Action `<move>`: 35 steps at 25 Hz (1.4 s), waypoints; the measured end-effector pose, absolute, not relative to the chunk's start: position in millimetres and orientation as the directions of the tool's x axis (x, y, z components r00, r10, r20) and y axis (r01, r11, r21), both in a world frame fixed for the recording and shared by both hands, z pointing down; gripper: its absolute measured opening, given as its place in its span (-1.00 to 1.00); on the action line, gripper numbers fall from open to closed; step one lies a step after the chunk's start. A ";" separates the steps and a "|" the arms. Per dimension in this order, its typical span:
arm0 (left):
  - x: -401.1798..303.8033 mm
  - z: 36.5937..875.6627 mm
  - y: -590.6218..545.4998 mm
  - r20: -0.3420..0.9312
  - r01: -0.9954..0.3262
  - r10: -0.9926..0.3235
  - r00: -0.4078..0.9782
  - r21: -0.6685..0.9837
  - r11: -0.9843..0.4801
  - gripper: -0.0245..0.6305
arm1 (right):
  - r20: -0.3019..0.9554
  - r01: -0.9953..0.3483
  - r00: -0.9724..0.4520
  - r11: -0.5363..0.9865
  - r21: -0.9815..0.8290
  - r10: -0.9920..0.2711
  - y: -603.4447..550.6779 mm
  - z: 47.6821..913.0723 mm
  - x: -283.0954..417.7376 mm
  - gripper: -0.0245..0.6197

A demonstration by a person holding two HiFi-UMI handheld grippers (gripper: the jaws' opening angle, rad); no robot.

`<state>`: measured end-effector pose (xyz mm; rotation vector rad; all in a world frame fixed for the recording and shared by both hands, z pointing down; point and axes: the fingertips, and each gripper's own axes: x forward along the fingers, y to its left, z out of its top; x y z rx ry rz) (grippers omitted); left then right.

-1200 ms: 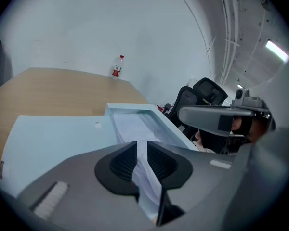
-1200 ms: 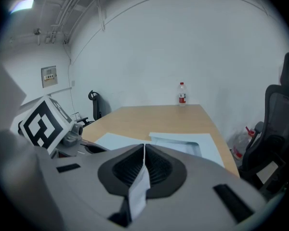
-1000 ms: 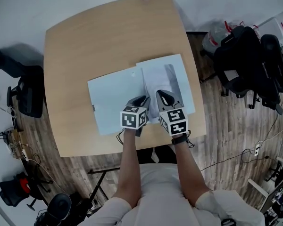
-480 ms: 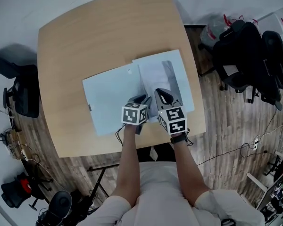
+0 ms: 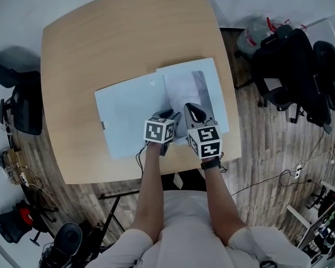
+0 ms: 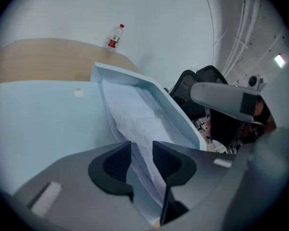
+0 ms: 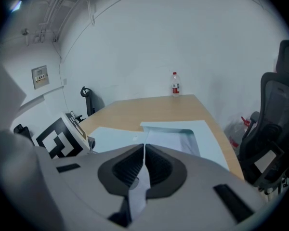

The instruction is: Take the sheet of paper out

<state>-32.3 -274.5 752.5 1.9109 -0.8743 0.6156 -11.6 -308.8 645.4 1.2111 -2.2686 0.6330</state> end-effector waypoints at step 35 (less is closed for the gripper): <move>-56.5 728.3 -253.3 0.733 -0.835 -0.414 0.540 0.527 -0.156 -0.90 | 0.552 -0.843 -0.503 0.519 -0.142 -0.666 -280.3 605.6 -3.0 -0.88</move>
